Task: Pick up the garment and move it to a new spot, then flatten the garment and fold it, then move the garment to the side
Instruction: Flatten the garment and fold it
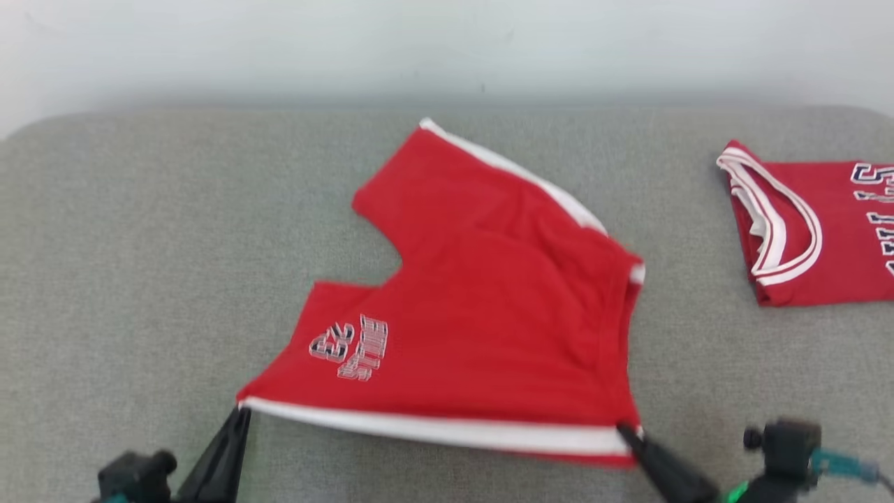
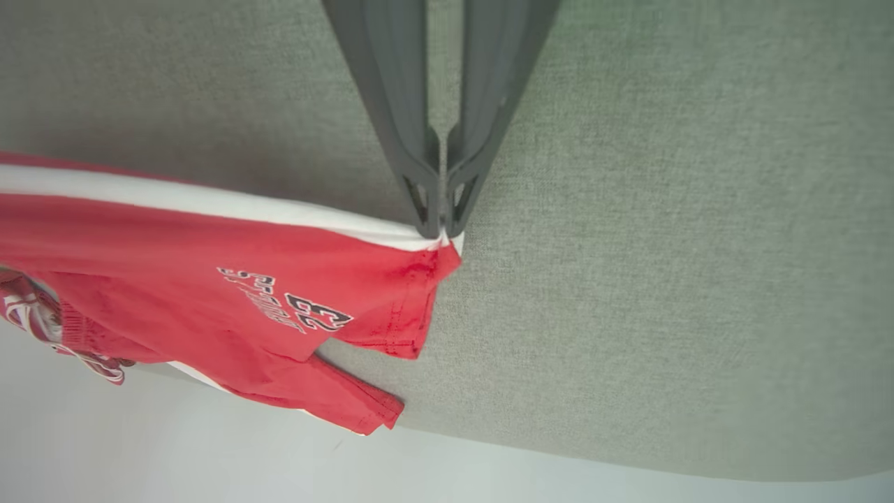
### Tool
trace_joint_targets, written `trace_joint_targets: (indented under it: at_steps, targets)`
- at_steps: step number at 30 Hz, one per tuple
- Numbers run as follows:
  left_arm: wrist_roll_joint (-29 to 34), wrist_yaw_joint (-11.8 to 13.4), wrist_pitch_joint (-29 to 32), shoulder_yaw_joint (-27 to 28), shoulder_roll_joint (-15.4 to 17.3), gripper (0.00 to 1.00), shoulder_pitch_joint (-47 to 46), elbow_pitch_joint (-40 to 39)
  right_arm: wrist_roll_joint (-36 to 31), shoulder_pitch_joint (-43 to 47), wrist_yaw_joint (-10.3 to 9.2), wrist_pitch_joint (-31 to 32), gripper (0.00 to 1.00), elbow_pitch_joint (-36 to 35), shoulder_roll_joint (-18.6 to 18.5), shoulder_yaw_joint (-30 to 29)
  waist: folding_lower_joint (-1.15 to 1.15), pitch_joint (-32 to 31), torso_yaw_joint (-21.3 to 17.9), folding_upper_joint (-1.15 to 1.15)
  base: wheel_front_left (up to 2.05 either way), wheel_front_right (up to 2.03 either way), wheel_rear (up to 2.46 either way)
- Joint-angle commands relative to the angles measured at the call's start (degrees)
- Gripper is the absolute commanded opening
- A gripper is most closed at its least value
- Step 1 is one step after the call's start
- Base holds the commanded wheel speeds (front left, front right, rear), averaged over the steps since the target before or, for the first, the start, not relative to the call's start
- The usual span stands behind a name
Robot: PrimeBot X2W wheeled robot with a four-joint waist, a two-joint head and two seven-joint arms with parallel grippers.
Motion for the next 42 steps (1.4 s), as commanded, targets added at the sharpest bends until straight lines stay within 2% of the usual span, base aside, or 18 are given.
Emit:
trace_joint_targets:
  at_steps: [1, 4, 10, 15, 21, 28, 32, 34, 42]
  targets:
    - [0.7, -0.1, -0.2, 1.0, 0.0, 0.00, 1.5, 0.5, 0.3, 1.2, 0.02, -0.3, 0.00, -0.3, -0.7, 0.2, 0.01, -1.7, 0.1, 0.01, 0.00, 0.00, 0.00]
    - [3.4, -0.3, -0.2, 2.7, -0.7, 0.00, 4.5, 0.6, 0.3, 4.3, 0.02, -0.3, 0.00, -1.3, -1.9, 1.3, 0.01, -2.7, 0.1, 0.01, 0.00, 0.00, 0.00]
    - [7.1, -0.7, -0.2, 5.7, -2.3, 0.00, 8.2, -0.6, 0.5, 6.9, 0.02, -0.3, 0.00, -2.8, -1.6, 2.7, 0.01, -2.7, -0.7, 0.01, 0.00, 0.00, 0.00]
    - [9.7, -1.3, -0.2, 7.3, -1.1, 0.00, 6.6, -2.3, 1.4, 5.6, 0.02, -0.3, 0.00, -4.5, -0.2, 0.6, 0.01, -1.9, -2.0, 0.01, 0.00, 0.00, 0.00]
    - [12.5, -2.3, 3.6, 6.5, 2.9, 0.00, -1.6, -5.2, 3.5, 5.6, 0.02, -0.3, 0.00, -6.1, 1.0, -5.4, 0.01, -0.3, -3.7, 0.01, 0.00, 0.00, 0.00]
    - [12.3, -4.6, 11.8, 4.3, 7.5, 0.00, -14.7, -6.9, 2.6, 1.2, 0.02, -0.3, 0.00, -7.1, 4.5, -9.0, 0.01, 4.5, -8.2, 0.01, 0.00, 0.00, 0.00]
    - [11.3, -5.2, 16.4, 1.5, 9.7, 0.00, -24.0, -4.1, 1.4, -3.0, 0.02, -0.3, 0.00, -5.1, 8.3, -11.2, 0.01, 8.2, -10.9, 0.01, 0.00, 0.00, 0.00]
    - [11.4, -5.1, 17.3, 0.9, 10.5, 0.00, -25.8, -3.2, 0.9, -4.0, 0.02, -0.3, 0.00, -4.7, 8.9, -11.3, 0.01, 9.0, -11.4, 0.01, 0.00, 0.00, 0.00]
    - [9.3, -5.3, 22.1, -8.2, 14.5, 0.00, -38.7, 2.9, -3.1, -10.9, 0.02, -0.3, 0.00, -0.1, 13.7, -10.5, 0.01, 12.9, -15.3, 0.01, 0.00, 0.00, 0.00]
